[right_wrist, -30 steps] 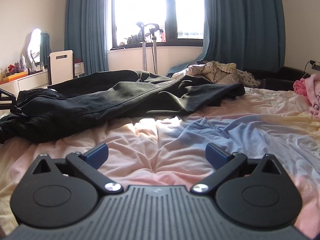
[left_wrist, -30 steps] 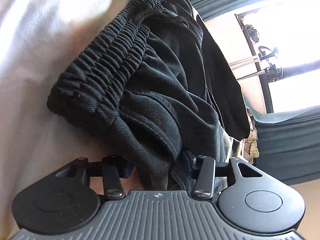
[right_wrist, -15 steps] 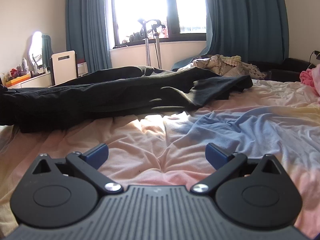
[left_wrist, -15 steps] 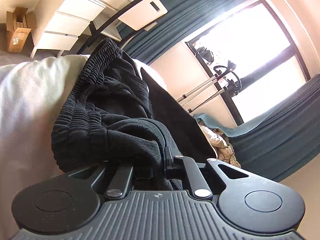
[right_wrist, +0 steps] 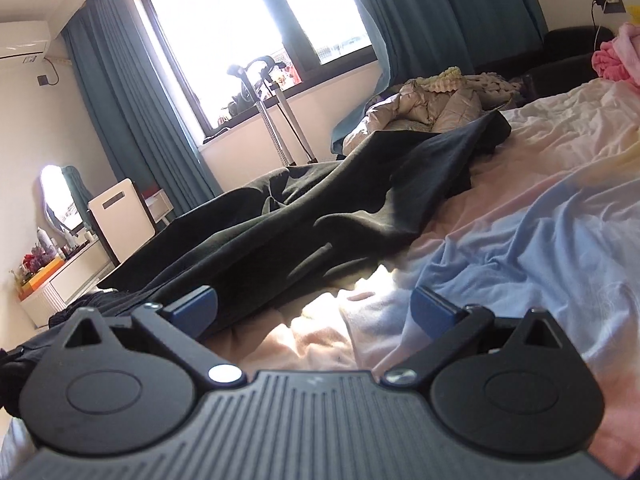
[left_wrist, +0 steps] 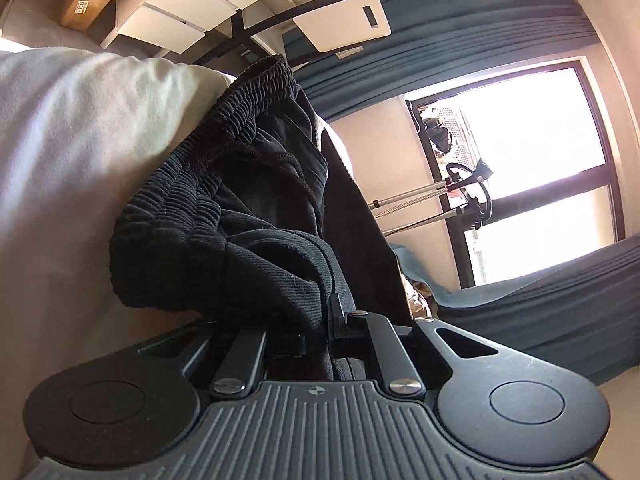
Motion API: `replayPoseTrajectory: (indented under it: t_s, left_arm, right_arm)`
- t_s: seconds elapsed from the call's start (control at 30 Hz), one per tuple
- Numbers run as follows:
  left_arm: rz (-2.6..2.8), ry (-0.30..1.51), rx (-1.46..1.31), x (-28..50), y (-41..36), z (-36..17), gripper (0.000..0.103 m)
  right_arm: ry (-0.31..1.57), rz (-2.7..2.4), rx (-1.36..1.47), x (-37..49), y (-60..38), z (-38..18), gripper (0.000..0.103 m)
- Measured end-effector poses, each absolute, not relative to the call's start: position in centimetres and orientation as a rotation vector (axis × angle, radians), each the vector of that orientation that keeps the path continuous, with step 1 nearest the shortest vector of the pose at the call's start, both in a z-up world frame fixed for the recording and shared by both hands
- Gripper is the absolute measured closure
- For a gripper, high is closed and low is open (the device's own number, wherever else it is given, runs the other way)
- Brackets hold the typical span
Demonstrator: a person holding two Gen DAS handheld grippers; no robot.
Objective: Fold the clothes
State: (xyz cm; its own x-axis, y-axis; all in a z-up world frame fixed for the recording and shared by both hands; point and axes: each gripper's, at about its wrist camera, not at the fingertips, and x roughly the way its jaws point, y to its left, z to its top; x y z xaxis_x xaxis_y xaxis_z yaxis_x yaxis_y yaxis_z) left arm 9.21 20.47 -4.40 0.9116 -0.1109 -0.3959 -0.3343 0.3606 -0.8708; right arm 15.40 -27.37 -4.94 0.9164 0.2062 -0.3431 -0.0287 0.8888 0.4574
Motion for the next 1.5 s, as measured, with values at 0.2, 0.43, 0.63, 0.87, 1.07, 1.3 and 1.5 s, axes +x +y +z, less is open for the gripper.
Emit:
replayPoseTrajectory:
  t_s: [0.2, 0.43, 0.63, 0.87, 1.07, 1.3, 1.5]
  left_arm:
    - [0.208, 0.377, -1.150, 9.5, 19.4, -4.4, 0.092]
    - [0.231, 0.292, -1.071, 11.3, 19.4, -4.9, 0.092]
    - [0.233, 0.259, -1.025, 13.1, 19.8, -5.4, 0.092]
    - [0.210, 0.236, -1.087, 13.4, 20.9, -6.0, 0.092]
    - [0.161, 0.232, -1.174, 13.0, 22.3, -5.6, 0.093]
    - [0.163, 0.129, -1.059, 10.1, 23.1, -2.3, 0.094]
    - [0.189, 0.189, -1.040, 8.8, 23.8, -2.3, 0.094]
  right_arm:
    - [0.466, 0.115, 0.569, 27.7, -27.8, -4.6, 0.000]
    - [0.512, 0.026, 0.668, 39.9, -28.2, -5.8, 0.017]
    - [0.608, -0.048, 0.586, 45.5, -26.9, -7.4, 0.073]
    - [0.564, -0.015, 0.536, 41.6, -27.1, -4.9, 0.099]
    - [0.478, 0.037, 0.576, 31.9, -29.8, 0.6, 0.099]
    - [0.384, 0.106, 0.582, 15.9, -31.5, 4.0, 0.099]
    - [0.549, 0.164, 0.651, 7.8, -31.2, -1.6, 0.098]
